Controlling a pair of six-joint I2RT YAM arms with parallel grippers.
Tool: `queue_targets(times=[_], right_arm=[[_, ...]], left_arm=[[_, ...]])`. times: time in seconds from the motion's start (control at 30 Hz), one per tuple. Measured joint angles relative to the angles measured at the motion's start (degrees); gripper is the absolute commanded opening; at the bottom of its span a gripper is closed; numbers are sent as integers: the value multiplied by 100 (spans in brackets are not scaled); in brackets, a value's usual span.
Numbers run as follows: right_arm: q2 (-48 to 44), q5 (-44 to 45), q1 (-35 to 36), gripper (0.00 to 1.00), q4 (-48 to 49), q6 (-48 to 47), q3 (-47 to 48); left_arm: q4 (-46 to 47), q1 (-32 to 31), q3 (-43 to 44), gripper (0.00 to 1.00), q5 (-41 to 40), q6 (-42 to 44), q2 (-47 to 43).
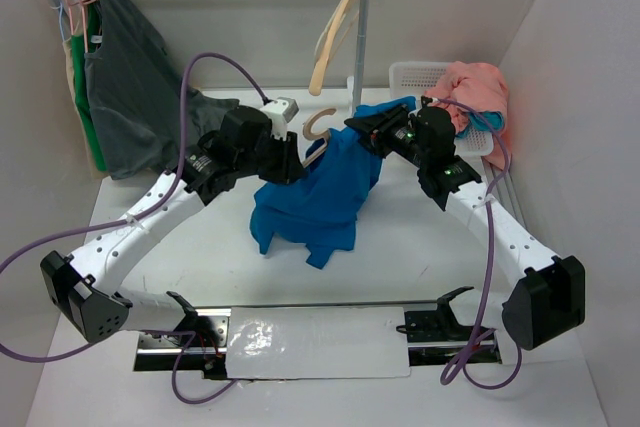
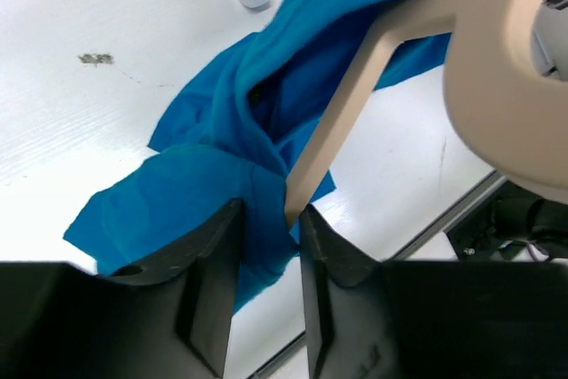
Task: Place the t-shirt on the hanger
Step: Place tshirt on hanger
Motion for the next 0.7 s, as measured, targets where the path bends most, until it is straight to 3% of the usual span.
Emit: queue_targets(times=[0.07, 0.23, 0.27, 0.33, 0.4, 0.43, 0.57, 0.7], right_arm=[[0, 0, 0, 0, 0, 7, 0], [0, 2, -2, 0, -2, 4, 0], [0, -4, -9, 0, -2, 4, 0], [0, -31, -39, 9, -4, 4, 0], [0, -63, -72, 25, -20, -11, 0], [0, -90, -83, 38, -33, -33, 0], [-2, -208, -138, 66, -133, -227, 57], [0, -413, -160, 68, -450, -769, 291]], left_arm=[[13, -4, 0, 33, 109, 42, 0], [81, -55, 0, 0, 448, 273, 0], [94, -72, 0, 0, 490, 293, 0], [101, -72, 0, 0, 527, 299, 0], [103, -70, 0, 0, 527, 302, 0], [96, -72, 0, 0, 525, 304, -9], [-111, -66, 0, 0, 343, 302, -103], [-649, 46, 131, 0, 249, 302, -195]])
